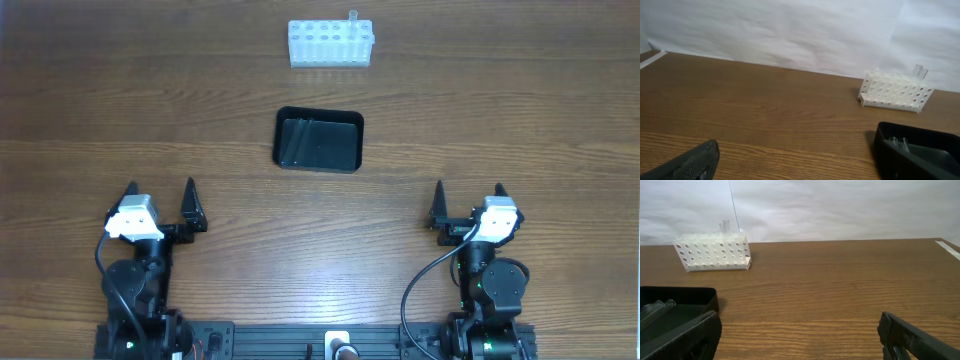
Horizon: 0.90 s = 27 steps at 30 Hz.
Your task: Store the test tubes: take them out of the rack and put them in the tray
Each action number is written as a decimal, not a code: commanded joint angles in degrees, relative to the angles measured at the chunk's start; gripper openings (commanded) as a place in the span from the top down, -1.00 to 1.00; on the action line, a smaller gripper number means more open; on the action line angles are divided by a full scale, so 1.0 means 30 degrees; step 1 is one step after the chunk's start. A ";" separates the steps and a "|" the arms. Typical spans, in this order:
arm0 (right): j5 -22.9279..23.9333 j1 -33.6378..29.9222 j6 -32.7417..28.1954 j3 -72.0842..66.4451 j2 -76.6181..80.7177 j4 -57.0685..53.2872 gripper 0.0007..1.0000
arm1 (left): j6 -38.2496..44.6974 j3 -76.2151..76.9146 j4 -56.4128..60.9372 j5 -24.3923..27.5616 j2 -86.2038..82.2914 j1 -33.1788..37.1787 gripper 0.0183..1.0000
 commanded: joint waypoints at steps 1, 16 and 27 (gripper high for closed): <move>-0.0022 0.0102 0.0182 -0.0102 -0.0189 -0.0066 -0.98 | 0.0357 -0.0080 -0.0095 -0.0022 -0.0131 -0.0058 -1.00; 0.0087 0.0102 0.0175 -0.0102 -0.0189 -0.0022 -0.99 | 0.0357 -0.0080 -0.0095 -0.0022 -0.0124 -0.0058 -1.00; 0.0080 0.0087 -0.0277 0.1115 -0.0189 0.0080 -0.98 | 0.0357 -0.0087 -0.0095 -0.0022 -0.0124 -0.0058 -1.00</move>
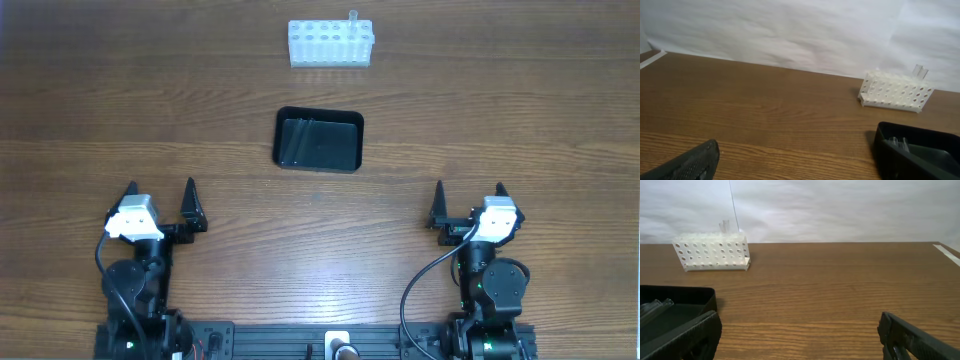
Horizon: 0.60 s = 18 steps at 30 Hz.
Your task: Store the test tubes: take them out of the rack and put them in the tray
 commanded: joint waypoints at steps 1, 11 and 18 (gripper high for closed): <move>0.0423 0.0087 0.0175 0.1763 -0.0189 -0.0430 -0.98 | 0.0357 -0.0080 -0.0095 -0.0015 -0.0124 -0.0058 -0.99; 0.3789 0.0087 0.0160 1.2218 0.4612 -1.2349 -0.99 | 0.0357 -0.0087 -0.0095 -0.0015 -0.0124 -0.0058 -1.00; 0.2929 0.0087 0.0168 1.6939 1.0761 -1.3063 -0.98 | 0.0357 -0.0087 -0.0095 -0.0015 -0.0124 -0.0058 -1.00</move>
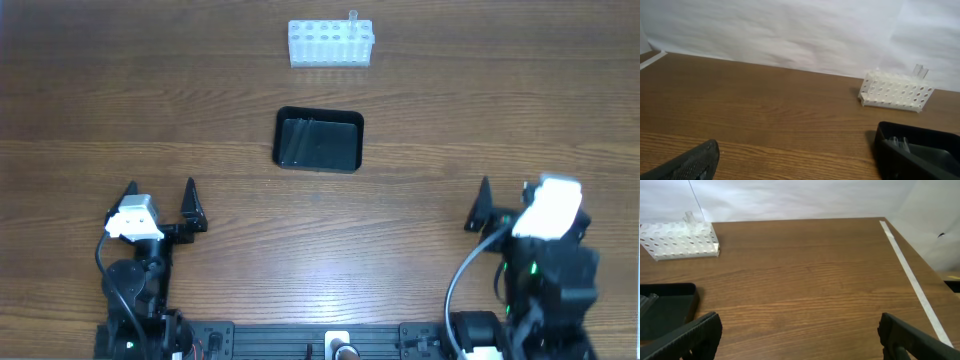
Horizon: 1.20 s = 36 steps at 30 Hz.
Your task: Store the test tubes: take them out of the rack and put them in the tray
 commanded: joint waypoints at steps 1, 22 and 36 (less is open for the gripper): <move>-0.0831 0.0102 0.0160 0.2280 0.3228 -0.0022 -0.98 | 0.0291 -0.0087 -0.0087 -0.0015 -0.0131 -0.0058 -1.00; 0.0430 0.4109 0.0240 1.0914 1.8535 0.6193 -0.98 | 0.0291 -0.0087 -0.0087 -0.0015 -0.0131 -0.0058 -1.00; 0.2368 0.6659 0.0335 1.6436 2.8203 1.1417 -0.91 | 0.0291 -0.0087 -0.0087 -0.0015 -0.0131 -0.0058 -1.00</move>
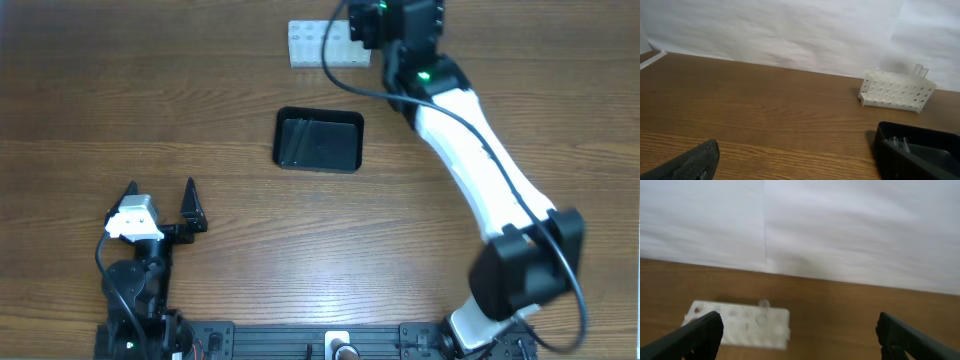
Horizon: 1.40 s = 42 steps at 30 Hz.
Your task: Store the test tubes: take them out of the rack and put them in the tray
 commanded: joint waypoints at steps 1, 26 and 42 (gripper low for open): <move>0.0663 0.0503 0.0168 0.1974 0.2623 0.0903 -0.89 | 0.0291 -0.0087 -0.0095 -0.0015 -0.0131 -0.0058 -1.00; 0.3453 0.1122 0.3585 0.4350 0.8786 0.1319 -0.57 | 0.0291 -0.0087 -0.0095 -0.0015 -0.0131 -0.0058 -1.00; 0.2878 0.1137 0.3585 0.4350 0.9318 0.1457 -0.50 | 0.0291 -0.0087 -0.0095 -0.0015 -0.0131 -0.0058 -1.00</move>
